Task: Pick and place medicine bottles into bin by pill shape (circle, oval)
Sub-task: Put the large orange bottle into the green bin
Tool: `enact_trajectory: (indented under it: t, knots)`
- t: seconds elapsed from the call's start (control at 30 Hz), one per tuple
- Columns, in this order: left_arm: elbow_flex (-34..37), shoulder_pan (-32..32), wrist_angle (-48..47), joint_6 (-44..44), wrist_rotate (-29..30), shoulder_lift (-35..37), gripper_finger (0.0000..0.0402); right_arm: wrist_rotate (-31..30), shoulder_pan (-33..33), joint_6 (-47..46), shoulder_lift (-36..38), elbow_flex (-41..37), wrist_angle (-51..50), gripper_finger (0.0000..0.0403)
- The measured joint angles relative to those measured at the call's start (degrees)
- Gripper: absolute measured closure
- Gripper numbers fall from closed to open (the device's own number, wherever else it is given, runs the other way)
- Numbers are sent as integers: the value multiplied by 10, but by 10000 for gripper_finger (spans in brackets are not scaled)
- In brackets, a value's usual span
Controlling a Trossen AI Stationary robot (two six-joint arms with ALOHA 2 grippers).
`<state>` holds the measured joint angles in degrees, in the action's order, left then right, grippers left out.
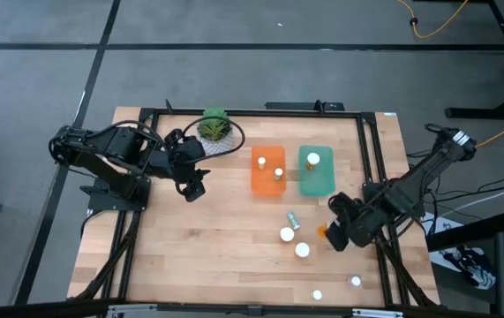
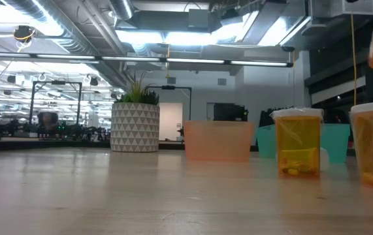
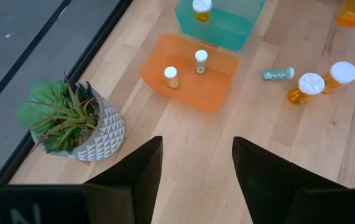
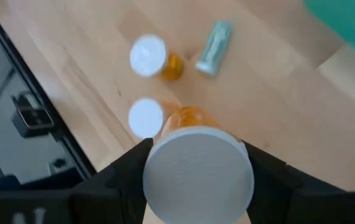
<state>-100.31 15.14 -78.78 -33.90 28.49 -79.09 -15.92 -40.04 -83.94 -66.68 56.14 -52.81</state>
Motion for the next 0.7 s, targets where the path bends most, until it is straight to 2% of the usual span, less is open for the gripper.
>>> enact_trajectory:
  t: [0.27, 0.7]
  knots:
    - [0, 0, 0, 0, 0, 0, 214, -26, 50, 24, 48, 0, -5, 198]
    - [0, 0, 0, 1, 0, 0, 214, -26, 153, 78, 54, 0, -76, 197]
